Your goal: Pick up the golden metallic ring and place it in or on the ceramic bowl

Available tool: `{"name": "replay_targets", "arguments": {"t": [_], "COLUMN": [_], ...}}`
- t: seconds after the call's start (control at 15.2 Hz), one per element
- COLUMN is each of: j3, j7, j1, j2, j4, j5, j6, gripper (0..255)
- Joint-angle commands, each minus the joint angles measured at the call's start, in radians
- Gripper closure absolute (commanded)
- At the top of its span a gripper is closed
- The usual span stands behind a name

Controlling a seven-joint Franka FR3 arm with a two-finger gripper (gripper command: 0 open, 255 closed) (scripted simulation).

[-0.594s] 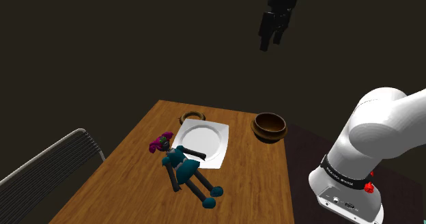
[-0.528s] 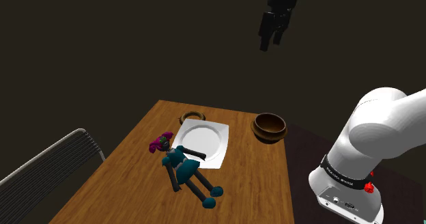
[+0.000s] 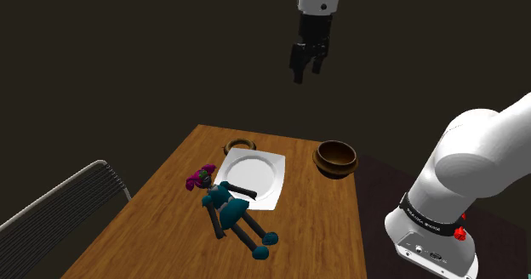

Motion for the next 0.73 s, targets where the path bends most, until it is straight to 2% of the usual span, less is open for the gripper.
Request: {"name": "replay_targets", "arguments": {"t": [0.0, 0.66], "j3": [0.014, 0.077], "j7": [0.016, 0.113], "j1": [0.0, 0.001], "j2": [0.064, 0.431], "j4": [0.007, 0.126], "j5": [0.002, -0.027], "j6": [0.048, 0.244], "gripper": [0, 0]}}
